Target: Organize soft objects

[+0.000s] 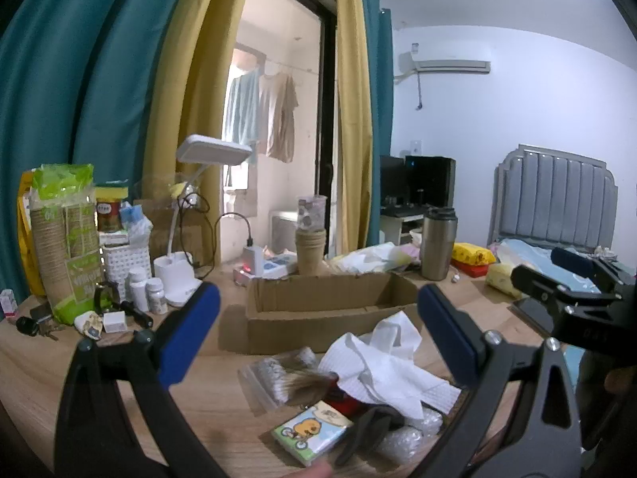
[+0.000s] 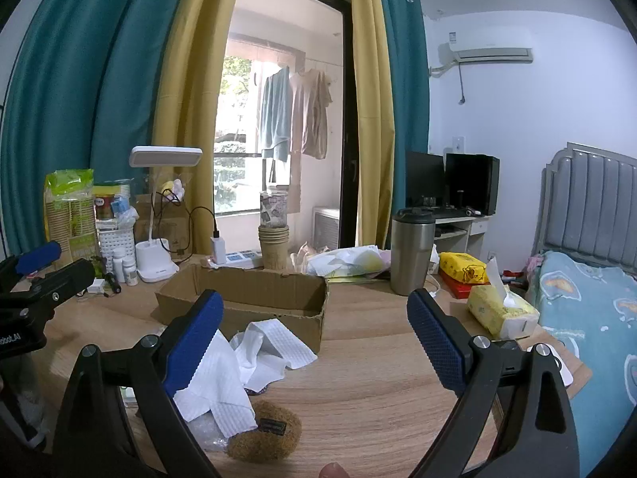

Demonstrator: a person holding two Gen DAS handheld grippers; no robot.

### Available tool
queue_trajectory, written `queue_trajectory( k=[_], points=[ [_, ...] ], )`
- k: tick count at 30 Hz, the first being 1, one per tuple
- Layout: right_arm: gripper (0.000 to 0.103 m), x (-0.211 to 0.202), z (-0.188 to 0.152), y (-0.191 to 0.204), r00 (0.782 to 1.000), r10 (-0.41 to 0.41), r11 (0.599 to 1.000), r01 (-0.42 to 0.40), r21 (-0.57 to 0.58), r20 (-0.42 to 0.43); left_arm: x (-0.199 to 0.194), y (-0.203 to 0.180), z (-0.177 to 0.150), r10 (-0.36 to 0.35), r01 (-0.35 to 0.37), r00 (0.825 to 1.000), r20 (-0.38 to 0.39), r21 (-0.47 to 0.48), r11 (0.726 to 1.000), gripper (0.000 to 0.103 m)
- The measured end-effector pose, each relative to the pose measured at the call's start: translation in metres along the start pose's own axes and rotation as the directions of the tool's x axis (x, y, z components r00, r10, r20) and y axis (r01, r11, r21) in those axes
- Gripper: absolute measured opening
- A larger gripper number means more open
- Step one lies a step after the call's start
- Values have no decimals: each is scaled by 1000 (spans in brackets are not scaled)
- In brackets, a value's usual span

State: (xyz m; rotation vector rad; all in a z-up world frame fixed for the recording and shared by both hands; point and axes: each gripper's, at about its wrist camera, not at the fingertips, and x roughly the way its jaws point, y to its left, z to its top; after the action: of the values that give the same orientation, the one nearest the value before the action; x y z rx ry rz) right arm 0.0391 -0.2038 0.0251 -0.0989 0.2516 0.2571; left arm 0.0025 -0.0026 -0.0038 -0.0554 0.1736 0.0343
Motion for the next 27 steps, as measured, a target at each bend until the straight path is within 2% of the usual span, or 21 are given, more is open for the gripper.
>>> queue_trajectory(
  k=[10, 27],
  points=[
    [95, -1, 2, 3, 1000, 3, 1000, -4, -1, -4, 7, 3, -2, -3, 3, 999, -41, -21, 1000, 100],
    [96, -2, 0, 5, 1000, 4, 1000, -4, -1, -6, 6, 5, -5, -14, 13, 999, -30, -31, 999, 100]
  ],
)
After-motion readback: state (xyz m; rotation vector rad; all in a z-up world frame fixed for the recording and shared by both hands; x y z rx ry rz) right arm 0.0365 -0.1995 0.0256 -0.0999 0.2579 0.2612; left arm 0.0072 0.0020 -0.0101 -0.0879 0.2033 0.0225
